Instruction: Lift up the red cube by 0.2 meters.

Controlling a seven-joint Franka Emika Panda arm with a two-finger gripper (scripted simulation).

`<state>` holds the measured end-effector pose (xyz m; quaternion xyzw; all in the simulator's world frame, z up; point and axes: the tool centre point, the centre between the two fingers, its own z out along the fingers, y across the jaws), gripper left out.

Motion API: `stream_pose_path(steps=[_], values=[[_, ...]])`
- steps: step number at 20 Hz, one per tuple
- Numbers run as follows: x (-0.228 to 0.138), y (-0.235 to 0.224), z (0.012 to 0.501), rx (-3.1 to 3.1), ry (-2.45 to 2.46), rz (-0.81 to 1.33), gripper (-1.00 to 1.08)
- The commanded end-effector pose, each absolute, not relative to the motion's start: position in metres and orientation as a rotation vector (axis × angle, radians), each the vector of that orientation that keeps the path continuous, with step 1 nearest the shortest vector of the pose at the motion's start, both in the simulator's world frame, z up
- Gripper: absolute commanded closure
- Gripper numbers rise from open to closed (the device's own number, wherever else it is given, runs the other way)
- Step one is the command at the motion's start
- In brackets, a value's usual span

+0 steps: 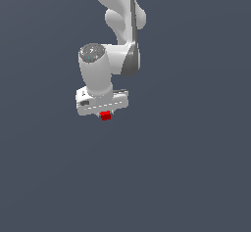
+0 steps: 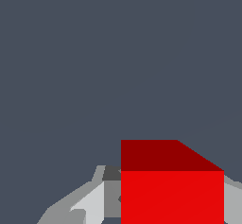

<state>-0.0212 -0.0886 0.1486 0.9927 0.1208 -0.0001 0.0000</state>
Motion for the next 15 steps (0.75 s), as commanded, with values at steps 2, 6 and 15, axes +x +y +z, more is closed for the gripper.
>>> stream_pose_path(steps=[2,6,15], values=[[-0.022,-0.088,0.180,3.119,0.380,0.000,1.08],[-0.021,-0.088,0.207,3.119,0.380,0.000,1.08],[-0.019,-0.089,0.230,3.119,0.380,0.000,1.08]])
